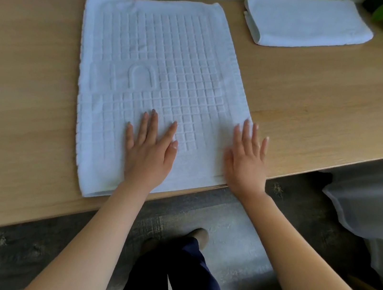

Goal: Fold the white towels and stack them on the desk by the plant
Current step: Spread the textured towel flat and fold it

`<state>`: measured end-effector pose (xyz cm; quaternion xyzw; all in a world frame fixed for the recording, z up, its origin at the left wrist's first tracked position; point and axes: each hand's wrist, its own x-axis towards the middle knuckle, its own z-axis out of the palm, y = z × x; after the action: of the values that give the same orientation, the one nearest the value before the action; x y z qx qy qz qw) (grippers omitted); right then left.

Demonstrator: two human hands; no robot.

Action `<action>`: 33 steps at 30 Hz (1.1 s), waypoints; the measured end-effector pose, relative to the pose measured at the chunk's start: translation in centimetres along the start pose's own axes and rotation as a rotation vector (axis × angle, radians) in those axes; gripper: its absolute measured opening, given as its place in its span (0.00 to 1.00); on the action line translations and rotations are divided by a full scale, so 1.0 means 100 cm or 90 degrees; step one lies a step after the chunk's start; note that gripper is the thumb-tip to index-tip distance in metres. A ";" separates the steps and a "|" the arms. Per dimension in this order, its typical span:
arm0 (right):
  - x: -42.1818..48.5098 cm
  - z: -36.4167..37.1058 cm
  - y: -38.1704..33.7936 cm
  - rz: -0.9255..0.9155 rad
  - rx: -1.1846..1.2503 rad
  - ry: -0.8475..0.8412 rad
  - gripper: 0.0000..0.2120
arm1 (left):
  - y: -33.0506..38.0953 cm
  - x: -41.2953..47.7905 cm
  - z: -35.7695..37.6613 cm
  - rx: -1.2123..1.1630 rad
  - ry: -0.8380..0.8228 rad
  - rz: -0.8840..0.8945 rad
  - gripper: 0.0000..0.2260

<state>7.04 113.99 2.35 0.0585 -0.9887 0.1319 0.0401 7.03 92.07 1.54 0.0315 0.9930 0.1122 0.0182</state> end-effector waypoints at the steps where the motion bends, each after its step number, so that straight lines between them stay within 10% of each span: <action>1: -0.001 0.001 -0.010 -0.066 0.039 -0.004 0.28 | 0.001 -0.005 0.001 -0.008 0.008 0.010 0.25; 6: -0.016 0.018 -0.030 -0.289 0.000 -0.117 0.34 | 0.001 -0.037 0.006 0.041 -0.013 0.057 0.26; 20: -0.017 0.007 -0.015 -0.340 -0.027 -0.174 0.48 | -0.004 -0.066 0.000 0.118 -0.061 0.073 0.43; 33: -0.005 -0.005 0.004 -0.405 0.080 -0.166 0.32 | -0.011 -0.072 -0.009 -0.074 -0.028 0.107 0.30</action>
<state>7.56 114.54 2.70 0.3821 -0.9079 0.1648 -0.0510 14.11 90.37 2.34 0.1163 0.9780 0.1700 0.0321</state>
